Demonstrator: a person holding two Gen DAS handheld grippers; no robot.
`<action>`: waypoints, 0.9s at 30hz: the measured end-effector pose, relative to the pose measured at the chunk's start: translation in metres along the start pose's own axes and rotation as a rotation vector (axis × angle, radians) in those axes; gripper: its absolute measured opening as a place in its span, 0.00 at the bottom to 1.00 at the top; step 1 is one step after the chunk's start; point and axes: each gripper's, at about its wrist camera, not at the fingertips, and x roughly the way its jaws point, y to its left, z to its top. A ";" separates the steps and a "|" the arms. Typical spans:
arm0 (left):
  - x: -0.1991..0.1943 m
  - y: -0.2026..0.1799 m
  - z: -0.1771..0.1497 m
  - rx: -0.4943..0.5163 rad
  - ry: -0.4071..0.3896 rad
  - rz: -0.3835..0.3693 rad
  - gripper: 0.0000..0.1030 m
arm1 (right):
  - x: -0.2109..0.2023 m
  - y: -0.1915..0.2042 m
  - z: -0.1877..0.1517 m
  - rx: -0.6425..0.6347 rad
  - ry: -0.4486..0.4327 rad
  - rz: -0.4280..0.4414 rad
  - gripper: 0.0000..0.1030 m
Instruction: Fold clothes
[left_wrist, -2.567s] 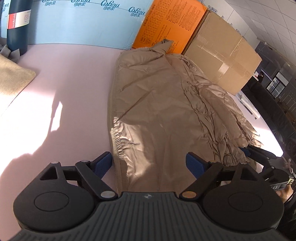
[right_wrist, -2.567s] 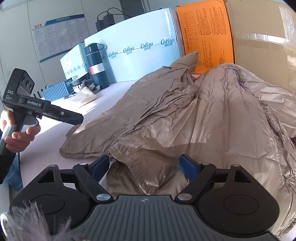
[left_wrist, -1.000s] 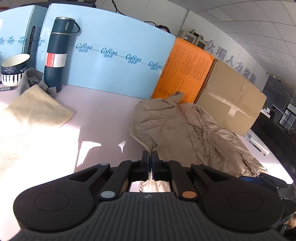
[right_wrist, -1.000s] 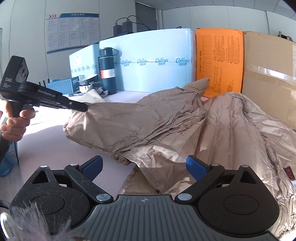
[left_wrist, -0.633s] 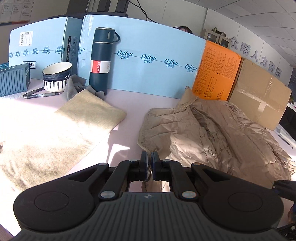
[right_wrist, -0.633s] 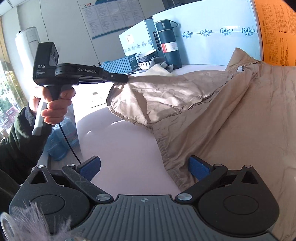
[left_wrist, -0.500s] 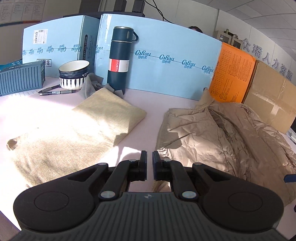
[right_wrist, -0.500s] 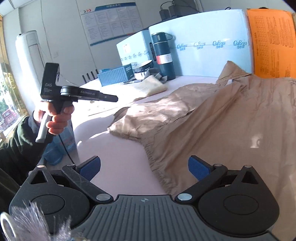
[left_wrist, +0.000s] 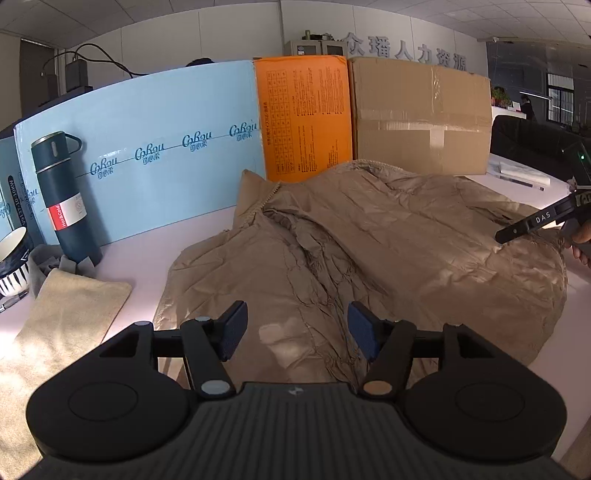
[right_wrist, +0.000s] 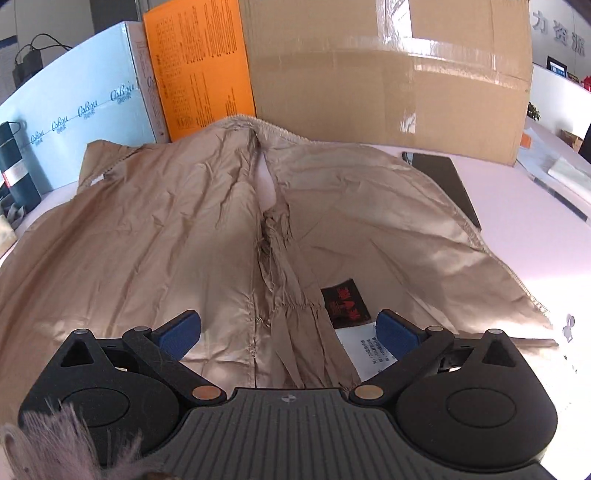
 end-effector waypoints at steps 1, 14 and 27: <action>0.008 -0.003 -0.003 0.002 0.027 -0.006 0.56 | 0.001 0.008 -0.006 -0.056 -0.012 -0.015 1.00; 0.022 0.000 -0.027 -0.040 0.123 0.015 0.82 | -0.027 0.044 -0.034 -0.315 -0.143 -0.049 0.16; 0.000 -0.004 -0.037 -0.056 0.145 0.016 0.82 | -0.058 0.010 -0.065 -0.192 -0.110 -0.081 0.40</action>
